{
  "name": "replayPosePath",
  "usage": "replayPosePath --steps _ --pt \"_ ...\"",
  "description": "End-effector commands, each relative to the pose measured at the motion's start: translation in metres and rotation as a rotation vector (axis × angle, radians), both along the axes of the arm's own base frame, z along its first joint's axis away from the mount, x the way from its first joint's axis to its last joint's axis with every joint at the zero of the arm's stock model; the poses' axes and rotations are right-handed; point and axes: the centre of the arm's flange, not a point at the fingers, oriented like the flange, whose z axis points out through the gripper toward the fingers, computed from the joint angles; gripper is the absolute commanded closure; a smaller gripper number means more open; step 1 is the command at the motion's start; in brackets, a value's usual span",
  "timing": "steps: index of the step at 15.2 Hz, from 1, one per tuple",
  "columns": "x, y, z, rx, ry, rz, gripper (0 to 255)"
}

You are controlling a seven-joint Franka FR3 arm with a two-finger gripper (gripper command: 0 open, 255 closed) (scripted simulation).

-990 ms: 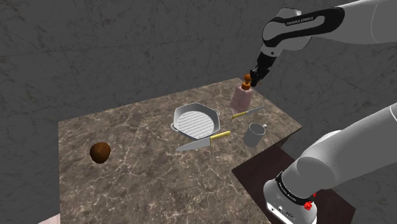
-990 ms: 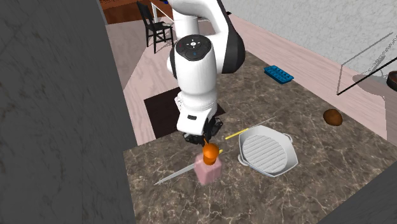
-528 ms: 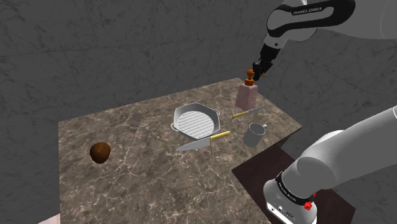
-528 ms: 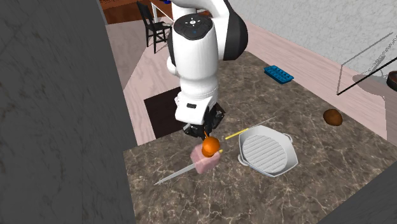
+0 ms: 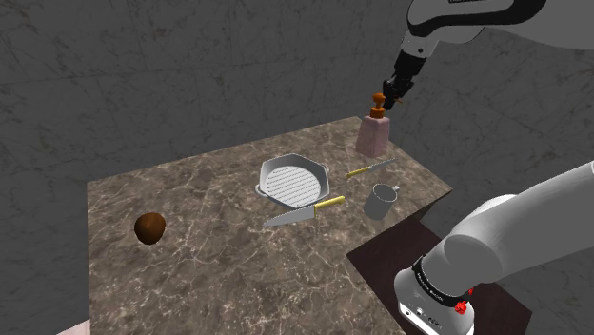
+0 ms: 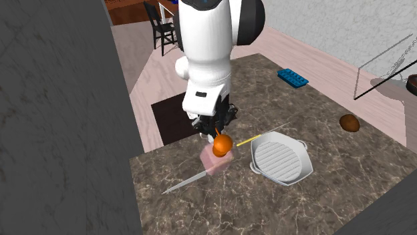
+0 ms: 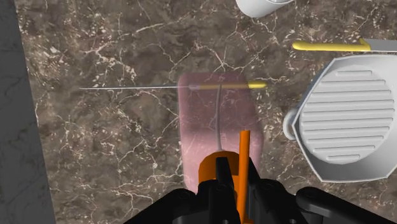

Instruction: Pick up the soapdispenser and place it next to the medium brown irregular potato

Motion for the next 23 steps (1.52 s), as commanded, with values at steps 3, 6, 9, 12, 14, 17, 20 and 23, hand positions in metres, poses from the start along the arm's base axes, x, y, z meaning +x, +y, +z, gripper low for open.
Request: replayPosePath --steps 3,6,9,12,14,17,20,23 --pt "0.000 -0.001 0.021 0.000 0.000 0.000 255" --pt "0.000 -0.001 0.037 0.000 0.000 0.000 255" --pt "0.000 -0.001 0.053 0.000 0.000 0.000 255" --pt "0.000 -0.001 0.069 0.000 0.000 0.000 255" --pt "0.000 -0.001 0.079 0.000 0.000 0.000 255" --pt "0.000 -0.001 0.095 0.000 0.000 0.000 255" --pt "0.000 -0.001 0.111 0.000 0.000 0.000 255" --pt "0.000 -0.001 0.127 0.000 0.000 0.000 255"
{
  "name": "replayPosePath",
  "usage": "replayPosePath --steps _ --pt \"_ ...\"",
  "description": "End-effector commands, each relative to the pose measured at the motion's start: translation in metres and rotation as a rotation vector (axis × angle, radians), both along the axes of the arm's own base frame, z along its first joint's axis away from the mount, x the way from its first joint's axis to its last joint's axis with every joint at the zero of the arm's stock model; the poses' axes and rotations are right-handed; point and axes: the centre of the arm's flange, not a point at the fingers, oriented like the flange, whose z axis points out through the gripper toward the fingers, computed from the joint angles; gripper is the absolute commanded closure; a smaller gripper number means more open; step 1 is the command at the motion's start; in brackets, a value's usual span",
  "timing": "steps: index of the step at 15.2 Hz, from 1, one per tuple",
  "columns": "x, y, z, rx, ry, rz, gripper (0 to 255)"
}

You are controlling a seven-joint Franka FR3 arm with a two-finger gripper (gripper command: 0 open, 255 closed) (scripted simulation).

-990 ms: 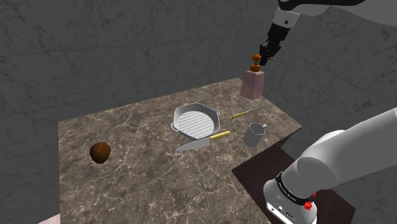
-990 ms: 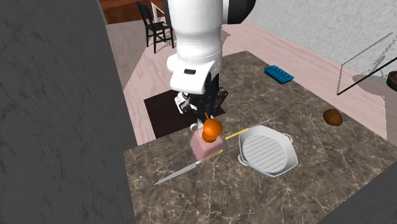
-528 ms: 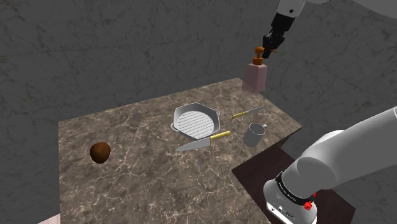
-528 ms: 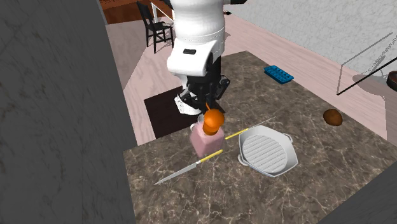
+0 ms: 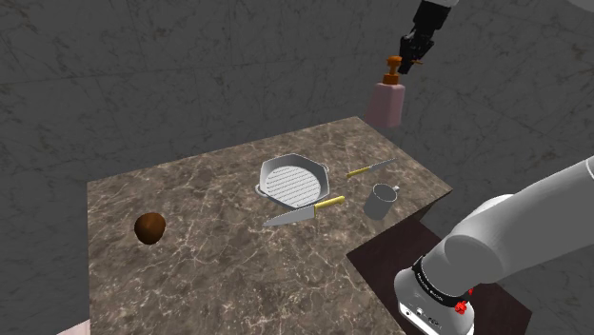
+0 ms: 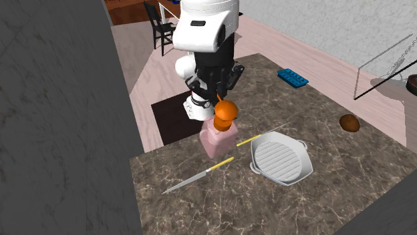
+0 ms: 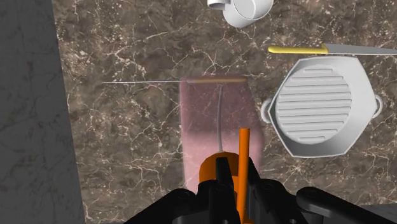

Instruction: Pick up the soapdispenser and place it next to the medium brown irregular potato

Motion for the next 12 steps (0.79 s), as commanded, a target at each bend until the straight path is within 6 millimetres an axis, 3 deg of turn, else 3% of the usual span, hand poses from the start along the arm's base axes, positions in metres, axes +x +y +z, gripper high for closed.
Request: replayPosePath --steps 1,11,12 --pt "0.001 -0.002 0.011 0.000 0.000 0.000 255" --pt "0.001 -0.002 0.060 0.000 0.000 0.000 255" --pt "0.003 0.011 0.060 0.000 0.000 0.000 255"
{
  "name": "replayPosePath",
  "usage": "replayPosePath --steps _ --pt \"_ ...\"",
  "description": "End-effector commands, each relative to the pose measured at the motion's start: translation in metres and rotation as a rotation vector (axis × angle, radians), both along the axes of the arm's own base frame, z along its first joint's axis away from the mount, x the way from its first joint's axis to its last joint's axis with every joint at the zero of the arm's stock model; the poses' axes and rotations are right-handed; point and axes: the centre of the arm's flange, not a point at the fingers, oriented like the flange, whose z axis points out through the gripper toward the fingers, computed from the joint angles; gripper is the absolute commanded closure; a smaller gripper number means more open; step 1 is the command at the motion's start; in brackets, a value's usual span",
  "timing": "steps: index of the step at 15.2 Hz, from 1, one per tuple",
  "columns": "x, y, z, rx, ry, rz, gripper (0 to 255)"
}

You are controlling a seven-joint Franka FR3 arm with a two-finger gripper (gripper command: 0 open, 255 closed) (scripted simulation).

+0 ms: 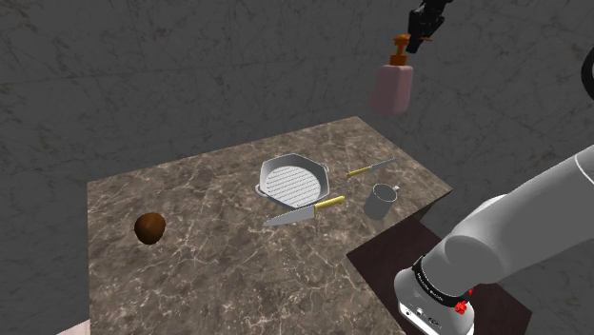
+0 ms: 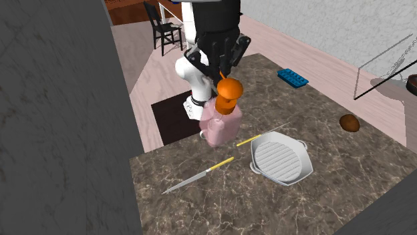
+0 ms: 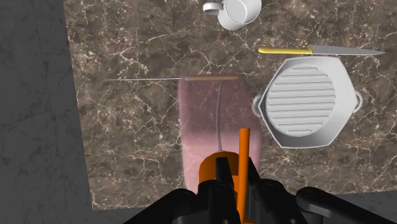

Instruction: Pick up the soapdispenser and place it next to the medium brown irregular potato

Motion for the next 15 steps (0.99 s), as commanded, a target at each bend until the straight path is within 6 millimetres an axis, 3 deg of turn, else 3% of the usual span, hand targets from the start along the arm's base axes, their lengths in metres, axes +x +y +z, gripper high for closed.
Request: replayPosePath --steps 1,15 --pt "0.003 0.021 0.001 0.000 0.000 0.000 255" --pt "0.028 0.205 0.002 0.000 0.000 0.000 255"
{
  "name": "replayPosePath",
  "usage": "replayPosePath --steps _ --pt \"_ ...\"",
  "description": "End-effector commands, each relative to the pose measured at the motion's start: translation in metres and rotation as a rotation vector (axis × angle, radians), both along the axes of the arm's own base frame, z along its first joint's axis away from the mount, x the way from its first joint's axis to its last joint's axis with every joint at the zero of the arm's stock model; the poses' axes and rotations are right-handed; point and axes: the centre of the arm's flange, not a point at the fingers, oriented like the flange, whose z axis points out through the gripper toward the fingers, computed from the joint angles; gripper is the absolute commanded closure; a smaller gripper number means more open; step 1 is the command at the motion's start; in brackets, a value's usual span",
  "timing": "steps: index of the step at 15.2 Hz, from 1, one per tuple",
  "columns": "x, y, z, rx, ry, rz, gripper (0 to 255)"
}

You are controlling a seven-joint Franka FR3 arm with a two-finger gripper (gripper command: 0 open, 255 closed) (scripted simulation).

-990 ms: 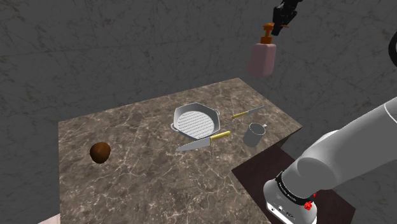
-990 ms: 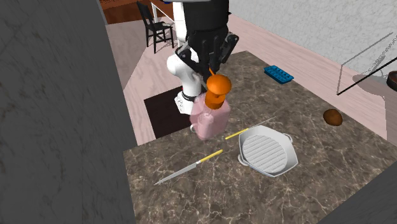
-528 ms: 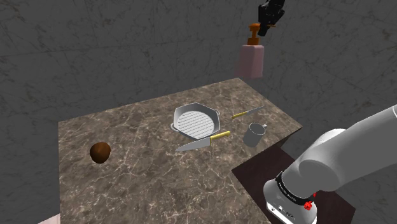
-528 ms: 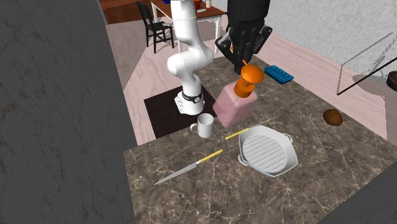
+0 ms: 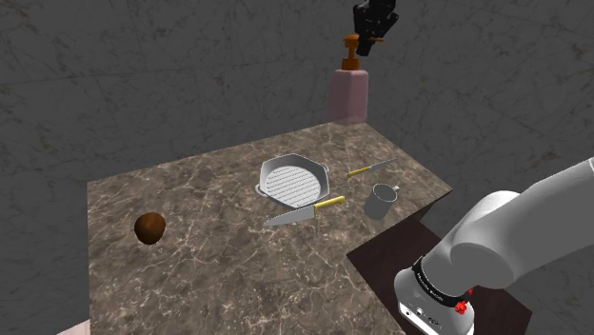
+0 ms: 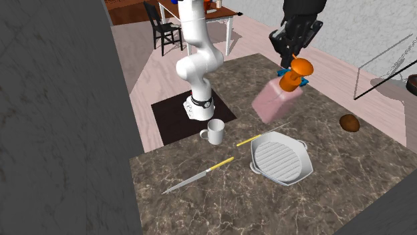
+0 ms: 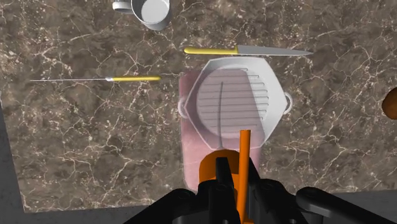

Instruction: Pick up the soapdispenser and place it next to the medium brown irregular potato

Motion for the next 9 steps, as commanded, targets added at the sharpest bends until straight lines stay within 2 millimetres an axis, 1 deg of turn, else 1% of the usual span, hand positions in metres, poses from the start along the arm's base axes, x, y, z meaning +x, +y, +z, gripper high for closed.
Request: replayPosePath --steps 1,9 --pt "0.004 0.027 -0.001 0.000 -0.001 -0.002 255" --pt "0.018 0.132 -0.001 0.000 -0.001 -0.002 255"
